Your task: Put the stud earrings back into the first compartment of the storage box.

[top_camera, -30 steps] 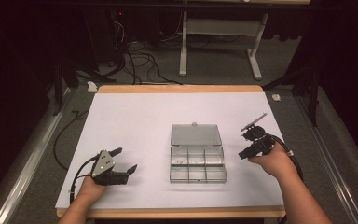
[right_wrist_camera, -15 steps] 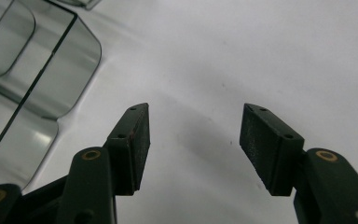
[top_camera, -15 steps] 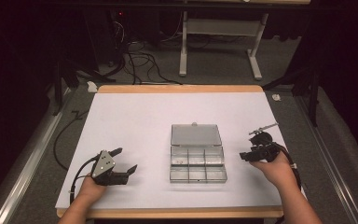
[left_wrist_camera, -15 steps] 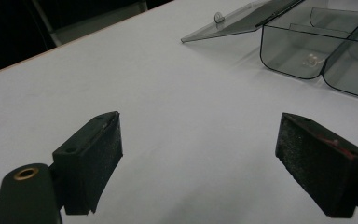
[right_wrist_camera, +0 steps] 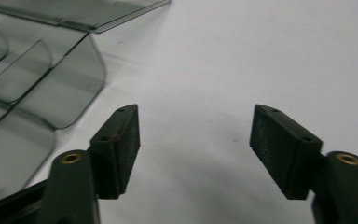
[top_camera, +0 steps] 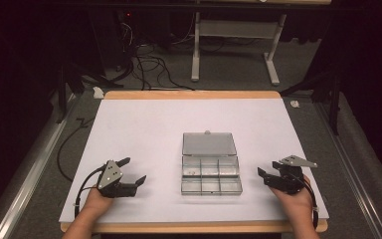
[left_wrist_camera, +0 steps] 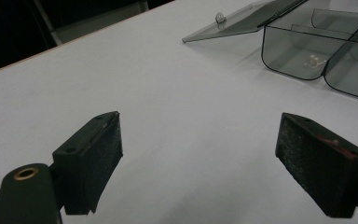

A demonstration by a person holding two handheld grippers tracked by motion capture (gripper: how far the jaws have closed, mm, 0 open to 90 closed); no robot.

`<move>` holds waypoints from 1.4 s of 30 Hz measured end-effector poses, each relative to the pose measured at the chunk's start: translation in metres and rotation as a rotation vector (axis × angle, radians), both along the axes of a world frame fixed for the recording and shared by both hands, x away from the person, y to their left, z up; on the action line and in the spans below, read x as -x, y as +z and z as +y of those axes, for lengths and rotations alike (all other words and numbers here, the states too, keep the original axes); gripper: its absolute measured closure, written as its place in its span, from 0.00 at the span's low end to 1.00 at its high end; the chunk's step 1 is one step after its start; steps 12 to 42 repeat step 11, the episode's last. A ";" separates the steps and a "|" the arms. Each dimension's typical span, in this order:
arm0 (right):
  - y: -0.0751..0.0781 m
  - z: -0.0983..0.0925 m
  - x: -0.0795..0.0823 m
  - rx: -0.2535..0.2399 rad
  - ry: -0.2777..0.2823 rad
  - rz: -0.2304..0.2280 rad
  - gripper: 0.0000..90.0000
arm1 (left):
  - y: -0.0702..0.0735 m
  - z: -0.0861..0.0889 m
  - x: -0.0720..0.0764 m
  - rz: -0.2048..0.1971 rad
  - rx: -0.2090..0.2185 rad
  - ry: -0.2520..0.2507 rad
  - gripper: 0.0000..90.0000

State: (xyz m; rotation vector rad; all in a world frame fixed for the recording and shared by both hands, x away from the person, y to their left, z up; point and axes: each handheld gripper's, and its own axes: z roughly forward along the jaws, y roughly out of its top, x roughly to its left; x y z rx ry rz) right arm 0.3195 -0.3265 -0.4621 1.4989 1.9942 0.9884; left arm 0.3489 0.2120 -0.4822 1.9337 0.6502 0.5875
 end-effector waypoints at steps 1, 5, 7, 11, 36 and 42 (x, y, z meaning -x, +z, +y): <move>-0.001 -0.002 -0.002 0.000 -0.017 0.002 0.37 | 0.000 0.000 0.000 0.000 -0.001 0.004 0.17; 0.000 -0.001 -0.005 -0.005 -0.021 -0.019 0.36 | 0.000 -0.002 0.000 0.001 -0.015 0.005 0.17; -0.001 0.000 -0.006 0.028 -0.012 -0.008 0.36 | 0.000 -0.002 0.000 -0.004 -0.016 0.006 0.17; -0.002 0.002 -0.004 0.033 -0.015 -0.013 0.35 | 0.000 -0.002 0.000 0.003 -0.016 0.005 0.17; -0.002 0.002 -0.004 0.033 -0.015 -0.013 0.35 | 0.000 -0.002 0.000 0.003 -0.016 0.005 0.17; -0.002 0.002 -0.004 0.033 -0.015 -0.013 0.35 | 0.000 -0.002 0.000 0.003 -0.016 0.005 0.17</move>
